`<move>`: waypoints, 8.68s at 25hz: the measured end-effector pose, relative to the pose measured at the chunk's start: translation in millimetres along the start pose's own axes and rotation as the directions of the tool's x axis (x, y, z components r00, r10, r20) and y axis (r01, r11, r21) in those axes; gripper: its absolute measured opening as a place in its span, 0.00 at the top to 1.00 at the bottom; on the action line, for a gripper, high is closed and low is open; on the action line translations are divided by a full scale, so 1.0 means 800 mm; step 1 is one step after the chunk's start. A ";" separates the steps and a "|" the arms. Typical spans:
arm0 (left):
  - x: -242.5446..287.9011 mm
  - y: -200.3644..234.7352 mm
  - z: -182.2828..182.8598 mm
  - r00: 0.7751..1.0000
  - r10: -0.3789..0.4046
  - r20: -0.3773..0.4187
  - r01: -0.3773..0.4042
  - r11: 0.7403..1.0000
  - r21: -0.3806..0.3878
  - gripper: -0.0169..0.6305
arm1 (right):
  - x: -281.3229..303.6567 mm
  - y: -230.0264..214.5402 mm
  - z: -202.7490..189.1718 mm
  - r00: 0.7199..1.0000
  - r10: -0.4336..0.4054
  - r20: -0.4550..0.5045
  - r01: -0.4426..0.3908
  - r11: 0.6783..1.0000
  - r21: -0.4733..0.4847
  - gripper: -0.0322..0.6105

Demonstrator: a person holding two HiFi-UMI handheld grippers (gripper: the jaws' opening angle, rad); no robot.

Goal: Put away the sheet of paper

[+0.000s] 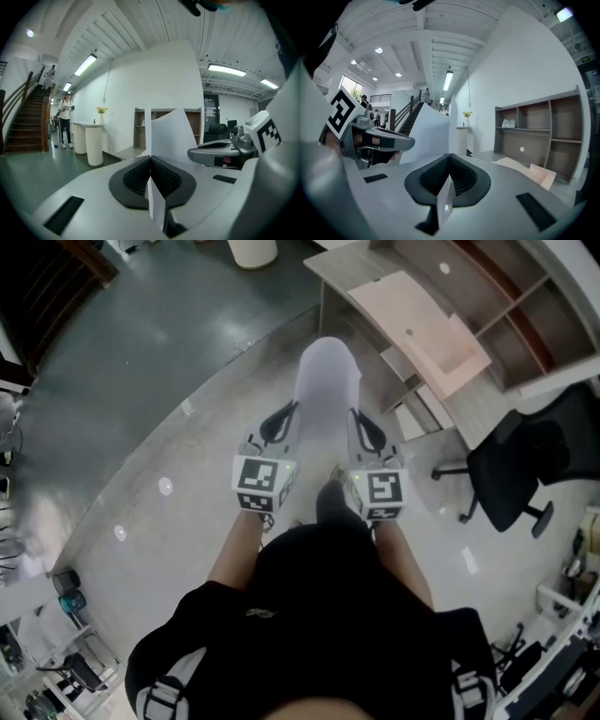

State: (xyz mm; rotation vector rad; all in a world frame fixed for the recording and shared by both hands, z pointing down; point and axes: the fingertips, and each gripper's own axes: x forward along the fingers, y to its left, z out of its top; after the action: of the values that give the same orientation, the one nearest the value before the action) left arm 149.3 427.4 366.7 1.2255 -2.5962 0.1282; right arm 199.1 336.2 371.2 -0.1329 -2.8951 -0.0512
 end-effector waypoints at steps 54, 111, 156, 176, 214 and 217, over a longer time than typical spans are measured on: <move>0.473 0.132 0.037 0.836 -0.483 -0.263 0.491 0.870 -0.036 0.90 | 0.342 -0.254 -0.034 0.907 -0.310 -0.286 0.375 0.903 0.210 0.92; 0.873 -0.036 -0.058 0.577 -0.514 -0.635 0.597 0.796 -0.102 0.90 | 0.406 -0.638 -0.245 0.876 -0.240 -0.419 0.471 0.613 0.634 0.92; 0.950 -0.032 -0.138 0.431 -0.473 -0.768 0.551 0.812 -0.192 0.88 | 0.388 -0.679 -0.362 0.796 -0.153 -0.586 0.600 0.337 0.726 0.92; 0.919 -0.059 -0.166 0.281 -0.500 -0.819 0.587 0.765 -0.265 0.66 | 0.361 -0.694 -0.366 0.757 -0.195 -0.624 0.649 0.345 0.678 0.92; 0.902 -0.066 -0.189 0.284 -0.439 -0.852 0.630 0.756 -0.180 0.67 | 0.327 -0.648 -0.322 0.731 -0.363 -0.578 0.683 0.395 0.615 0.82; 0.901 -0.065 -0.190 0.286 -0.430 -0.856 0.637 0.753 -0.165 0.68 | 0.324 -0.646 -0.321 0.725 -0.373 -0.579 0.689 0.385 0.614 0.83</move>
State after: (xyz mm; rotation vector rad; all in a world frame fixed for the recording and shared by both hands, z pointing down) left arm -217.7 -114.1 710.2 1.5074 -1.1976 0.7027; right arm -38.7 -167.8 670.3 0.9184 -2.1571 1.0221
